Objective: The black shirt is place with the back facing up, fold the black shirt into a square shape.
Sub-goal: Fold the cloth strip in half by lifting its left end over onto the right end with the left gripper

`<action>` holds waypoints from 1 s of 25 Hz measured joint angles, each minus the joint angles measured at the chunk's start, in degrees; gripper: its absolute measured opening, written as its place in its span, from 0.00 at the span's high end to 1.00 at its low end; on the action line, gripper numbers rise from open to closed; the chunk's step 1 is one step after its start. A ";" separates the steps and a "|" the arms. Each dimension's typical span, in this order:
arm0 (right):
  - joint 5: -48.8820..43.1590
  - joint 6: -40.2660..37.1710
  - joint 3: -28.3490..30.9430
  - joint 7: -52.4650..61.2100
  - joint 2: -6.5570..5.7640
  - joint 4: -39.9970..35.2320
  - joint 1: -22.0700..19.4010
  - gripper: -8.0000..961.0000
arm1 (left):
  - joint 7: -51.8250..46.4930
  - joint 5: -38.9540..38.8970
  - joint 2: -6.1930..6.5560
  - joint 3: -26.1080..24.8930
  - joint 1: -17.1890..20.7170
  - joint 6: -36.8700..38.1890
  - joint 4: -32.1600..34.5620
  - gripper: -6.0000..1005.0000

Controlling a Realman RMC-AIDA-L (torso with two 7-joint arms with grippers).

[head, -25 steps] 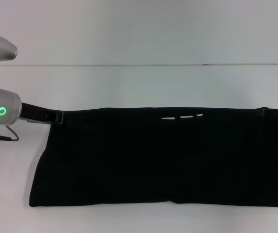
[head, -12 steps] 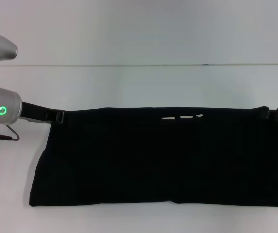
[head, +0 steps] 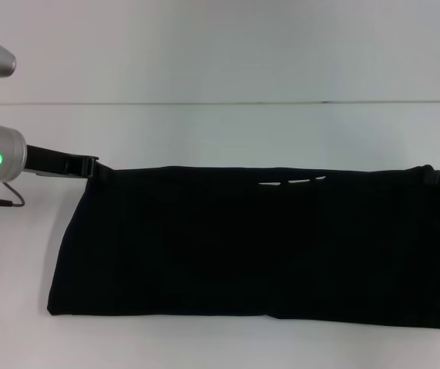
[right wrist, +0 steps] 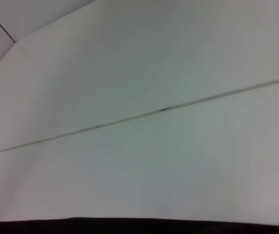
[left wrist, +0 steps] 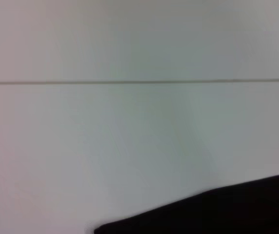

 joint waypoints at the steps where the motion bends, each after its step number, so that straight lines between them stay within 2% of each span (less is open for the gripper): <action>1: 0.08 0.01 0.01 -0.01 0.03 -0.02 -0.07 0.95 | -0.02 0.00 0.01 -0.03 0.02 -0.02 0.16 0.99; 25: 1.81 -4.73 0.11 -0.08 -0.14 -3.81 -0.58 0.95 | -0.15 -0.44 0.11 -1.65 0.25 1.81 4.10 0.99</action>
